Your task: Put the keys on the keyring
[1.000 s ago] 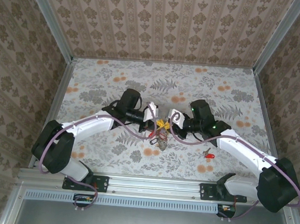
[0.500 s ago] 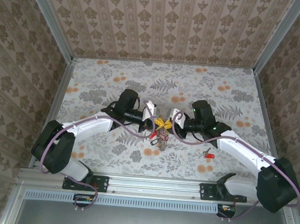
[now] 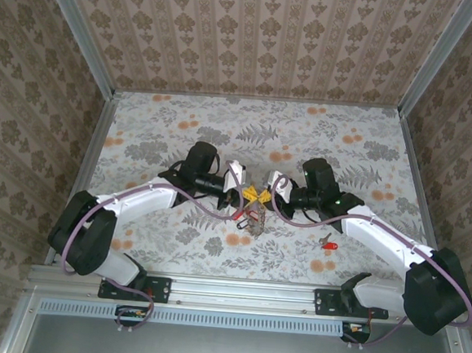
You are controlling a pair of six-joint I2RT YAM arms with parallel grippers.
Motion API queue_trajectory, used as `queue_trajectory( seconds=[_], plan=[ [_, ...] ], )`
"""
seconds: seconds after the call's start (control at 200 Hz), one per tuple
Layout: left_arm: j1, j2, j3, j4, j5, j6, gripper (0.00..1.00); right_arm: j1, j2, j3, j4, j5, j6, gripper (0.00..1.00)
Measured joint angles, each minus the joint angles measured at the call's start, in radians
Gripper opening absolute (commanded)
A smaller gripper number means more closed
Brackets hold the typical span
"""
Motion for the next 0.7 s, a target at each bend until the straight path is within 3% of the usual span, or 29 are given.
queue_trajectory(
  seconds=[0.405, 0.7],
  plan=[
    [-0.017, 0.003, 0.071, -0.132, -0.063, 0.087, 0.22, 0.020, 0.000, 0.053, -0.096, 0.018, -0.041, 0.00],
    [-0.033, 0.016, 0.085, -0.160, -0.070, 0.093, 0.11, 0.028, 0.000, 0.066, -0.139, 0.034, -0.047, 0.01]
  ],
)
